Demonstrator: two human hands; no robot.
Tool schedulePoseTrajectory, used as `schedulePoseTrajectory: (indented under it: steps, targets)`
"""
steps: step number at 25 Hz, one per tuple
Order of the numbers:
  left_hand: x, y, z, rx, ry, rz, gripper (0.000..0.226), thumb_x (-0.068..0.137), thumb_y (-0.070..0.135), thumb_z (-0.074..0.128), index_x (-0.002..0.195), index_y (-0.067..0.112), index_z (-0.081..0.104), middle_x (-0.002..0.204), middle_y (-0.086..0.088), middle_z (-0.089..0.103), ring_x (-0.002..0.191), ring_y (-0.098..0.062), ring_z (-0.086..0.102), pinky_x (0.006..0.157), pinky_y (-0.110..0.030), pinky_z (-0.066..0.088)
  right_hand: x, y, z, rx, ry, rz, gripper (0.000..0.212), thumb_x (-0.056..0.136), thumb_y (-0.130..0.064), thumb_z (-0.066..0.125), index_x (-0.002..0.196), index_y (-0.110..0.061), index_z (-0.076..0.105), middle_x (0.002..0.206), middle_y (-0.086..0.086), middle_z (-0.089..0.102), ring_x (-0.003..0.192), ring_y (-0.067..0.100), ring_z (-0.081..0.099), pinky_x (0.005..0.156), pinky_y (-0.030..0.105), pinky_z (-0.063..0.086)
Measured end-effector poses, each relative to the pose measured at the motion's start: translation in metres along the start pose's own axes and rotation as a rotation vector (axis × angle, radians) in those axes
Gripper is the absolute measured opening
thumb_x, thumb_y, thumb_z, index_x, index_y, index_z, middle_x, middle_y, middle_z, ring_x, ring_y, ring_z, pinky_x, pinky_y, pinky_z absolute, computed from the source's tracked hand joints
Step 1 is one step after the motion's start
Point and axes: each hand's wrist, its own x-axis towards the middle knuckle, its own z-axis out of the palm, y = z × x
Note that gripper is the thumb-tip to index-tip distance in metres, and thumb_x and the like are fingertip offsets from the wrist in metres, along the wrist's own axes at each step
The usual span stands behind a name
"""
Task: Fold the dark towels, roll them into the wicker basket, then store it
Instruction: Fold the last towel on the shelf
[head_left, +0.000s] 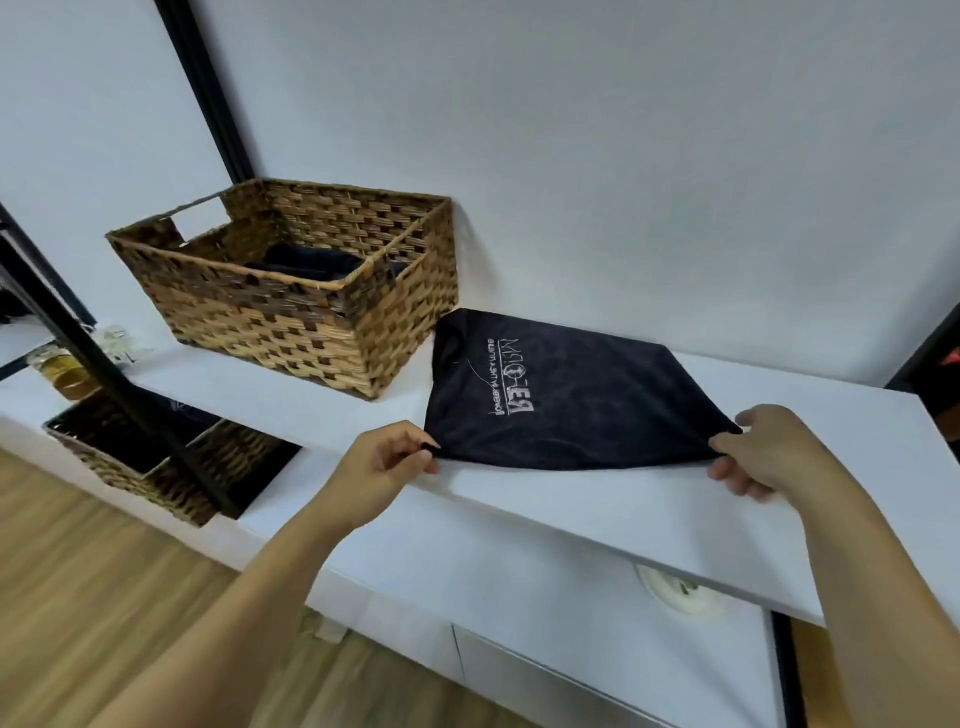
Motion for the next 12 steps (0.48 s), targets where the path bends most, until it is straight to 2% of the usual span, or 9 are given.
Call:
schedulePoseTrajectory:
  steps: [2,4,6,7,10,12]
  targets:
    - [0.0,-0.001,0.002,-0.032,0.021,0.013,0.011,0.097,-0.001,0.062,0.1,0.007,0.07,0.083,-0.008,0.072,0.082,-0.016,0.067,0.08,-0.022,0.05,-0.002,-0.003,0.002,-0.058,0.039,-0.016,0.023,0.091,-0.007,0.054,0.104,0.008,0.066,0.071,0.016,0.074,0.056,0.029,0.061,0.051,0.032,0.047]
    - [0.005,0.004,0.004,-0.026,0.034,0.054,0.01,0.095,0.007,0.068,0.097,0.014,0.074,0.087,-0.001,0.066,0.08,-0.012,0.061,0.076,-0.019,0.046,-0.003,-0.013,0.007,-0.13,0.199,-0.111,0.016,0.09,-0.016,0.055,0.09,-0.001,0.061,0.081,0.016,0.072,0.069,0.035,0.064,0.061,0.042,0.052]
    - [0.011,0.009,0.008,0.016,0.038,0.112,0.009,0.093,0.013,0.069,0.095,0.019,0.076,0.096,-0.003,0.061,0.081,-0.011,0.057,0.075,-0.017,0.044,-0.007,-0.034,0.029,-0.154,0.383,-0.329,0.014,0.092,-0.022,0.056,0.089,-0.009,0.052,0.09,0.011,0.065,0.081,0.034,0.06,0.069,0.041,0.049]
    - [0.013,0.011,0.011,0.032,0.04,0.132,0.011,0.094,0.01,0.069,0.096,0.018,0.076,0.104,-0.004,0.06,0.083,-0.014,0.057,0.077,-0.016,0.045,-0.014,-0.049,0.048,-0.12,0.42,-0.475,0.011,0.092,-0.023,0.057,0.091,-0.013,0.052,0.093,0.009,0.063,0.084,0.033,0.058,0.071,0.04,0.048]
    - [0.017,0.013,0.022,0.054,0.058,0.157,0.012,0.096,0.005,0.066,0.098,0.013,0.074,0.122,0.001,0.063,0.084,-0.012,0.056,0.081,-0.015,0.046,-0.04,-0.086,0.123,-0.094,0.326,-0.879,0.008,0.089,-0.018,0.064,0.096,-0.015,0.061,0.095,0.008,0.062,0.088,0.034,0.058,0.077,0.045,0.05]
    - [0.019,0.012,0.026,0.029,0.084,0.153,0.012,0.096,0.004,0.066,0.099,0.012,0.074,0.114,0.005,0.067,0.08,-0.006,0.055,0.077,-0.016,0.046,-0.051,-0.095,0.163,-0.126,0.271,-1.006,0.008,0.089,-0.017,0.066,0.097,-0.015,0.065,0.092,0.003,0.061,0.085,0.03,0.058,0.076,0.046,0.049]
